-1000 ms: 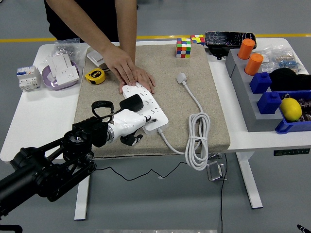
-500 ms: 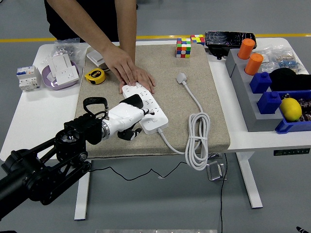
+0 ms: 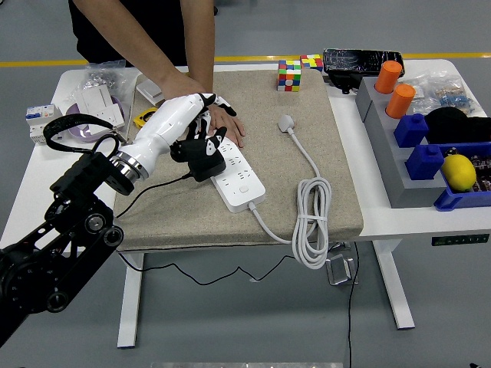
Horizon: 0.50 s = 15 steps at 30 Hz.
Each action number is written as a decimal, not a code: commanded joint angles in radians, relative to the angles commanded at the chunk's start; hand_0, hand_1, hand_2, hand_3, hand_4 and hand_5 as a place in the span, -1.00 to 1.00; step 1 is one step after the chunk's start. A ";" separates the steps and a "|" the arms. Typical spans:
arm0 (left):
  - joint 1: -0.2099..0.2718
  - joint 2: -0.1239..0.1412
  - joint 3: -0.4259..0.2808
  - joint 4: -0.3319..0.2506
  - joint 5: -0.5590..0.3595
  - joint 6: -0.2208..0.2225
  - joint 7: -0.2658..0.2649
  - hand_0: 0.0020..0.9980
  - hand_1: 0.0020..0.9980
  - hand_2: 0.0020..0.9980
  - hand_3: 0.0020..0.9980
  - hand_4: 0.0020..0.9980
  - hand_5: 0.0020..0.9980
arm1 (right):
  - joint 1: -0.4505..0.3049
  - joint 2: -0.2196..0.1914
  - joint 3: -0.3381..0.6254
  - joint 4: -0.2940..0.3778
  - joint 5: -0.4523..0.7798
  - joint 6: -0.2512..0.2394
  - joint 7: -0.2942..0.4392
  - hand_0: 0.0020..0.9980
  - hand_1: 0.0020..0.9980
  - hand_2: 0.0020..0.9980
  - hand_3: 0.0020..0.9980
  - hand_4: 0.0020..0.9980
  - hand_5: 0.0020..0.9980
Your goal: Pick up the plug,place it near the board,insert it into the board,press the button
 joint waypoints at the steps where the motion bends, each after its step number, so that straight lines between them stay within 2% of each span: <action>1: -0.003 -0.003 -0.008 0.011 -0.037 0.001 -0.006 -0.32 0.02 0.02 0.12 0.83 -0.88 | 0.000 0.000 -0.001 0.000 0.001 0.000 0.000 0.84 0.61 0.53 0.55 1.00 0.62; 6: -0.022 -0.019 -0.034 0.073 -0.213 0.000 -0.024 -0.32 0.02 0.02 0.12 0.83 -0.88 | 0.004 -0.001 -0.001 0.000 0.002 0.000 0.000 0.84 0.61 0.53 0.55 1.00 0.62; 7: -0.029 -0.023 -0.038 0.086 -0.244 -0.002 -0.027 0.44 0.55 0.40 0.25 0.68 -0.59 | 0.005 -0.001 -0.001 0.000 0.002 0.000 0.000 0.83 0.61 0.54 0.56 1.00 0.62; 12: -0.071 -0.043 -0.048 0.159 -0.368 -0.017 -0.028 0.44 0.55 0.40 0.25 0.68 -0.59 | 0.009 0.002 0.000 0.000 0.003 0.000 0.001 0.83 0.61 0.54 0.56 1.00 0.62; 13: -0.081 -0.046 -0.049 0.179 -0.385 -0.026 -0.024 0.98 1.00 0.95 1.00 1.00 -0.28 | 0.010 0.002 0.000 0.000 0.003 0.000 0.001 0.84 0.61 0.54 0.55 1.00 0.62; 15: -0.101 -0.051 -0.048 0.220 -0.424 -0.050 -0.012 0.98 1.00 0.95 1.00 1.00 -0.28 | 0.013 0.001 0.001 0.000 0.002 0.000 0.000 0.84 0.61 0.54 0.55 1.00 0.62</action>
